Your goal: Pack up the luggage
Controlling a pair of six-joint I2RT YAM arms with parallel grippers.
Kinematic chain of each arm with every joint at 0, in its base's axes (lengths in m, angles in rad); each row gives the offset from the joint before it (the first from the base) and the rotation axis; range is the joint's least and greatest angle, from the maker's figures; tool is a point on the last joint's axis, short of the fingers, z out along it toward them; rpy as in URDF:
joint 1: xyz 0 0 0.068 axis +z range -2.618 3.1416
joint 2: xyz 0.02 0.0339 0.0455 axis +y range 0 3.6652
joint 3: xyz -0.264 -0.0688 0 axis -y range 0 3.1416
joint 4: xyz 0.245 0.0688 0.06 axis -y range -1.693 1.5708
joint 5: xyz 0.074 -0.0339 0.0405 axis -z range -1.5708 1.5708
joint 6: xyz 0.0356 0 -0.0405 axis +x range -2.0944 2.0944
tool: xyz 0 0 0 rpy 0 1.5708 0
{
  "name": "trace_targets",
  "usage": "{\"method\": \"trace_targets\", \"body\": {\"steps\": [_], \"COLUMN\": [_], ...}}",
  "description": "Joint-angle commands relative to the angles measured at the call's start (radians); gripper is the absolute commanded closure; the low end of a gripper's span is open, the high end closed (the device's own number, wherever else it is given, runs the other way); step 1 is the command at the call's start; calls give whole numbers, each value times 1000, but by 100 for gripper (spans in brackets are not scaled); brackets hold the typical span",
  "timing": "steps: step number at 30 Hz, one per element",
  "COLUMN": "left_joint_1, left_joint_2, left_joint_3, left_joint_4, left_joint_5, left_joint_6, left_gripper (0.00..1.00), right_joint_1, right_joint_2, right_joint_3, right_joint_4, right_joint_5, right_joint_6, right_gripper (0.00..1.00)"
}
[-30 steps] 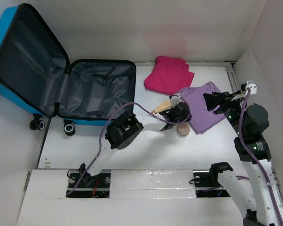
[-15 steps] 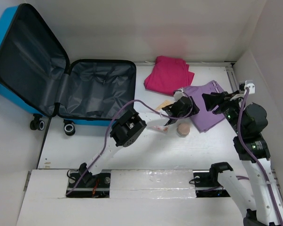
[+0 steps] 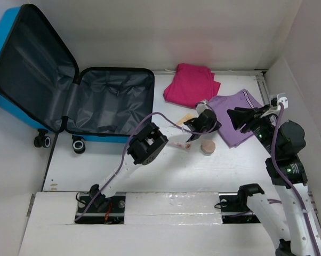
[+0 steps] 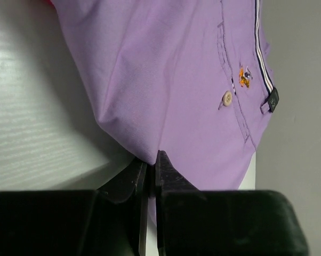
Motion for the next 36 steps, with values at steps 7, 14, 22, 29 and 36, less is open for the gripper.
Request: {"method": "trace_targets", "body": {"steps": [7, 14, 22, 29, 36], "left_joint_1": [54, 238, 513, 800, 1033], "left_joint_2": [-266, -367, -402, -618, -832], "left_joint_3": [-40, 98, 273, -36, -449], "left_joint_4": [52, -155, -387, -277, -160], "left_joint_5": [174, 395, 563, 642, 598], "left_joint_6": [385, 558, 669, 622, 536], "left_gripper": [100, 100, 100, 100, 100], "right_joint_1": [4, 4, 4, 4, 13], "right_joint_2": [11, 29, 38, 20, 20], "right_joint_3": [6, 15, 24, 24, 6], "right_joint_4": [92, 112, 122, 122, 122], "right_joint_5": [-32, -13, -4, 5, 14], "right_joint_6": [-1, -10, -10, -19, -28], "right_gripper": [53, 50, 49, 49, 49]}}
